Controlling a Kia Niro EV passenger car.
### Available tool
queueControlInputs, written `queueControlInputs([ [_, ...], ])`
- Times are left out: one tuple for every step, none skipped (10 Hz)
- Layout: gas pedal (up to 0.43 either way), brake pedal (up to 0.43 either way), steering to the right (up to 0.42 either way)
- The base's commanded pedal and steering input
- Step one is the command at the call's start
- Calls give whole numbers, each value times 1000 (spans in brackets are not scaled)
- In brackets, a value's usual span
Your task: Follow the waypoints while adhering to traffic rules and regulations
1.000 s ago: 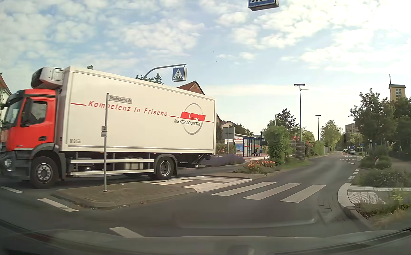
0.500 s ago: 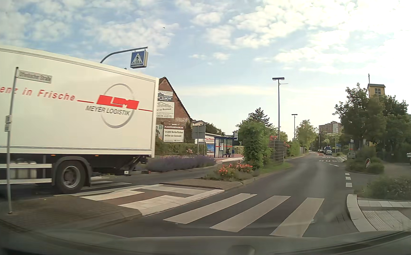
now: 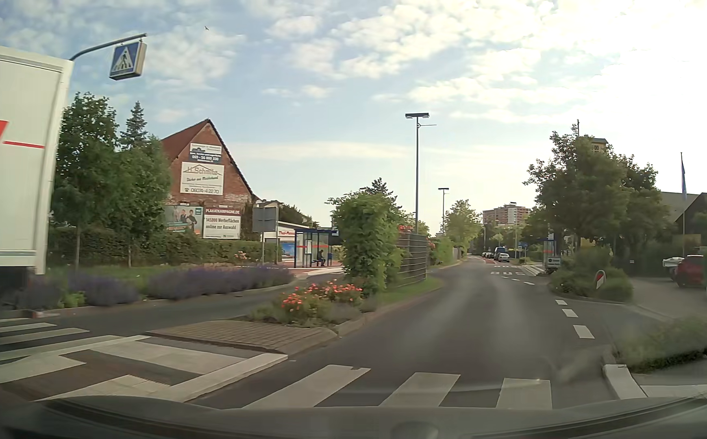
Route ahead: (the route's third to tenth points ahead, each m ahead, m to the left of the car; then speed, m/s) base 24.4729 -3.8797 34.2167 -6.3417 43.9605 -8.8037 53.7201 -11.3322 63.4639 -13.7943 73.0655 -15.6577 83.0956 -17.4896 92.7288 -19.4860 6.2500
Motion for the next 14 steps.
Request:
queueControlInputs([
  [87, 30, 201],
  [98, 30, 200],
  [110, 30, 199],
  [110, 30, 191],
  [118, 30, 176],
  [130, 30, 162],
  [130, 30, 144],
  [130, 30, 123],
  [130, 30, 97],
  [138, 30, 75],
  [138, 30, 62],
  [138, 30, 44],
  [138, 30, 17],
  [157, 30, -5],
])
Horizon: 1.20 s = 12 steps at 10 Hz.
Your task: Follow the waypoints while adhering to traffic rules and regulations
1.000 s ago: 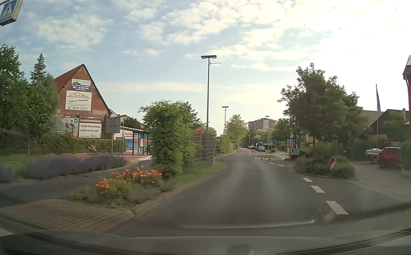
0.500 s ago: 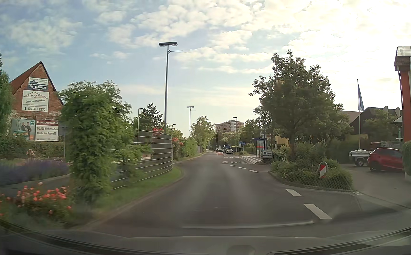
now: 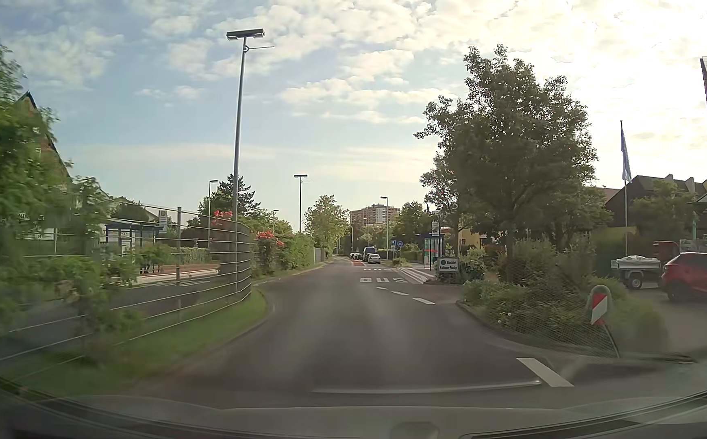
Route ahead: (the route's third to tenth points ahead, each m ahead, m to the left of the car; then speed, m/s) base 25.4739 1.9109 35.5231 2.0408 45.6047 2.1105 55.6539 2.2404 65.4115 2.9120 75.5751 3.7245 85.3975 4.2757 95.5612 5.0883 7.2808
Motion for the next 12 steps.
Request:
queueControlInputs([
  [157, 30, -18],
  [157, 30, -28],
  [157, 30, -30],
  [157, 30, -30],
  [157, 30, -32],
  [157, 30, -34],
  [169, 30, -37],
  [169, 30, -38],
  [169, 30, -39],
  [169, 30, -39],
  [169, 30, -39],
  [169, 30, -39],
])
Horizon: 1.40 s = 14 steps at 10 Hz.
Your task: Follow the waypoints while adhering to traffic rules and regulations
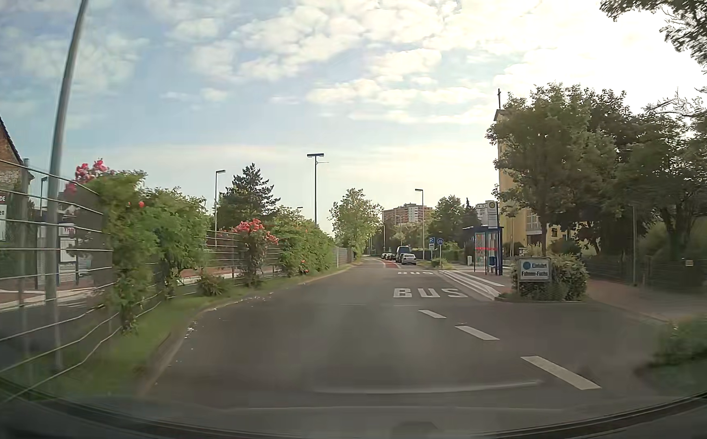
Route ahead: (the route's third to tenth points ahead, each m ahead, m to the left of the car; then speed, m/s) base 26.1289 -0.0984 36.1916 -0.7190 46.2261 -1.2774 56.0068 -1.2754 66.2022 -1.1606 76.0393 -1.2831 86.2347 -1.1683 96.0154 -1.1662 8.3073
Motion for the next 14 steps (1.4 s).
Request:
queueControlInputs([
  [169, 30, -39],
  [169, 30, -36],
  [169, 30, -31],
  [169, 30, -27],
  [169, 30, -23],
  [169, 30, -16],
  [169, 30, -10],
  [169, 30, -5],
  [169, 30, -4],
  [169, 30, -4],
  [169, 30, -4],
  [169, 30, -2],
  [177, 30, -1],
  [177, 30, -1],
])
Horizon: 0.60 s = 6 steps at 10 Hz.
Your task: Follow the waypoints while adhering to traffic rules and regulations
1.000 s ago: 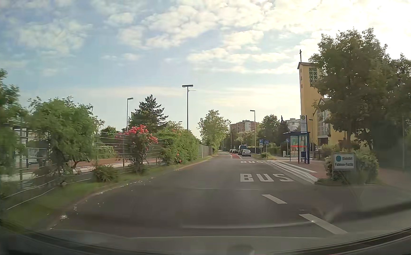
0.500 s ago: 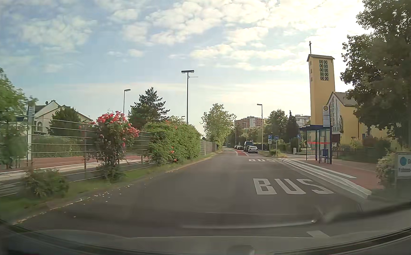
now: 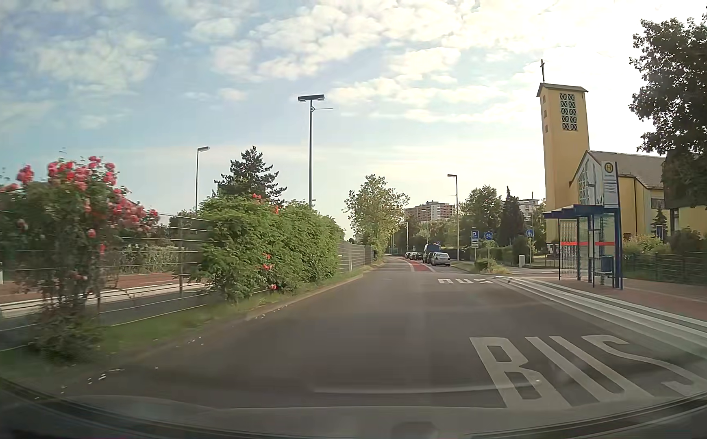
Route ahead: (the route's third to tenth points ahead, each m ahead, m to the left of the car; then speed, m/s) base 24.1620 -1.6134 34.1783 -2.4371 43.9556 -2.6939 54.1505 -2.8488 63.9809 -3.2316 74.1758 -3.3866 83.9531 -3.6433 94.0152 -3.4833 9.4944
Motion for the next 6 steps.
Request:
queueControlInputs([
  [177, 30, 1],
  [177, 30, 4],
  [177, 30, 8],
  [177, 30, 11],
  [177, 30, 13],
  [177, 30, 13],
])
